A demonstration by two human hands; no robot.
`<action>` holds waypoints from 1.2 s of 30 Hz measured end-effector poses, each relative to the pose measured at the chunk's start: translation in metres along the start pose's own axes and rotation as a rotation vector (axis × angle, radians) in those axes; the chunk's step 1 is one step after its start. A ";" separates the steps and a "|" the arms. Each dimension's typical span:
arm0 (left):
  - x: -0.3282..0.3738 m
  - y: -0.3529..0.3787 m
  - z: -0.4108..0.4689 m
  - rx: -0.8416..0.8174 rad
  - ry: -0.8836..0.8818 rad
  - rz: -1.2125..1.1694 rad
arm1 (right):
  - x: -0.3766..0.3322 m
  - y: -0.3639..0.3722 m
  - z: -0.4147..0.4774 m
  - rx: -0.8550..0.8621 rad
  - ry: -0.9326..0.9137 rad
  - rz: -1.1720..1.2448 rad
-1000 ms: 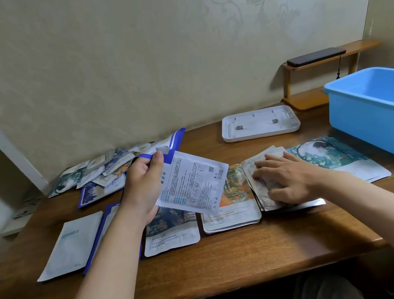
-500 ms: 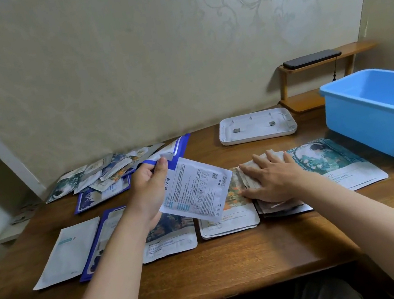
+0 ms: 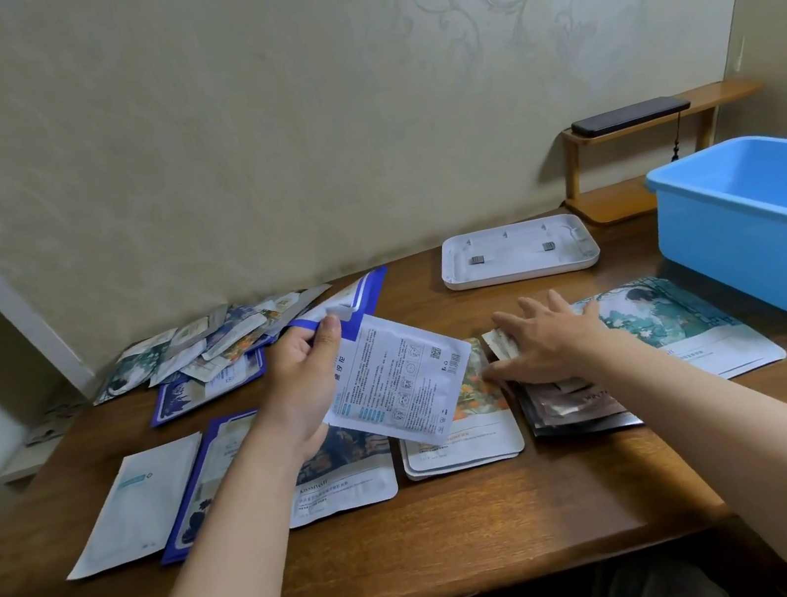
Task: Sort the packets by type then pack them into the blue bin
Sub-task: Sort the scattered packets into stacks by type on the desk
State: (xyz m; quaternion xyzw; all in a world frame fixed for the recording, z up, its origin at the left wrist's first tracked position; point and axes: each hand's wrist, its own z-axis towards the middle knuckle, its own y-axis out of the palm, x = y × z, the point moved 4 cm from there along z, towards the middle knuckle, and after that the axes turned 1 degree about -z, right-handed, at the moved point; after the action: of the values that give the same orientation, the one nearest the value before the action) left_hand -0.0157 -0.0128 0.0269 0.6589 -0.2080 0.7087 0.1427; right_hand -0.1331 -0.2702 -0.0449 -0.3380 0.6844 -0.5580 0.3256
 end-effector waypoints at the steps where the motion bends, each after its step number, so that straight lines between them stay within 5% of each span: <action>1: 0.000 -0.001 0.000 -0.001 0.003 0.002 | -0.001 0.001 0.002 0.004 -0.016 0.004; 14: -0.002 -0.005 0.001 -0.001 -0.004 0.023 | -0.007 -0.006 0.007 0.249 0.110 0.010; 21: 0.000 -0.005 0.000 -0.002 0.003 0.024 | 0.000 -0.003 0.002 0.070 0.199 0.012; 36: 0.000 -0.011 -0.005 -0.006 -0.014 0.011 | -0.010 -0.004 0.010 -0.008 0.204 0.058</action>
State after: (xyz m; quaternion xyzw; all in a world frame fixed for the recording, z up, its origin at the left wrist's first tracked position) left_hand -0.0155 -0.0009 0.0282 0.6623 -0.2149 0.7040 0.1394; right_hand -0.1191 -0.2677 -0.0415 -0.2609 0.7258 -0.5770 0.2688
